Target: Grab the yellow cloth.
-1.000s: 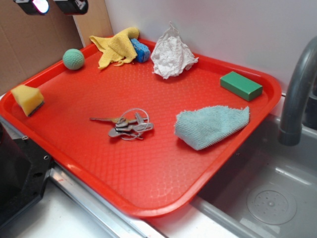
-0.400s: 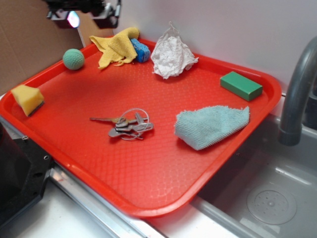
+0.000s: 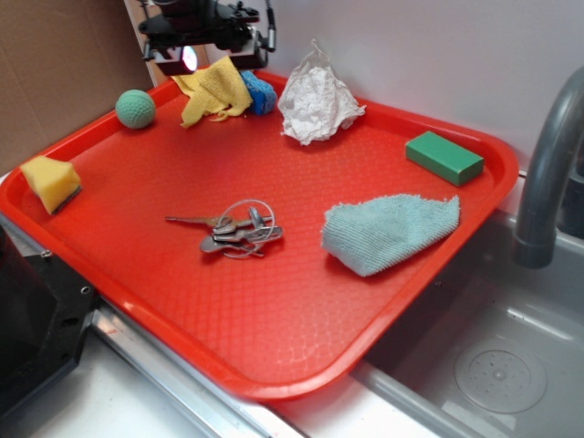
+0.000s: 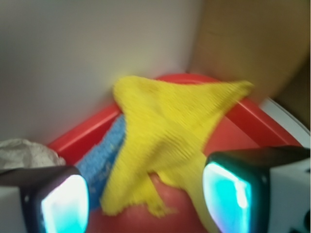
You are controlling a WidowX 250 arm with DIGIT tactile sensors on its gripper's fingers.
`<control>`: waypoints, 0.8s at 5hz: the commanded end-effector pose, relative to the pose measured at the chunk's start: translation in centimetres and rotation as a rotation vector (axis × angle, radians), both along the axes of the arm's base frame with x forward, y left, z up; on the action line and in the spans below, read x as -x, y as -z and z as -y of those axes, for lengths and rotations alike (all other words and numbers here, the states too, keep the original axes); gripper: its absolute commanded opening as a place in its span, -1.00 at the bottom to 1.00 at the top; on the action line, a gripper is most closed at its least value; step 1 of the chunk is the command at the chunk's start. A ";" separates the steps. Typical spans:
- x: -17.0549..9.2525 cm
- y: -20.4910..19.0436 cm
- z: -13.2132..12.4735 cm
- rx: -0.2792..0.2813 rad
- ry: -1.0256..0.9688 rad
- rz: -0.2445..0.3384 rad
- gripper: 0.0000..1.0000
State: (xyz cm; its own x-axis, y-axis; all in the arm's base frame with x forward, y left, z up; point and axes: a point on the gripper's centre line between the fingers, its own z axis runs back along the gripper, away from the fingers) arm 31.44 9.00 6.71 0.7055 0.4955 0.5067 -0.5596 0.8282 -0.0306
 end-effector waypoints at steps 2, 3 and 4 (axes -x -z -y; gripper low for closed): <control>-3.8 1.2 -4.6 -0.039 -0.035 -0.037 -1.00; -2.0 -0.7 -4.0 -0.035 0.023 -0.082 -1.00; 1.4 -5.4 -1.3 -0.034 0.127 -0.081 -1.00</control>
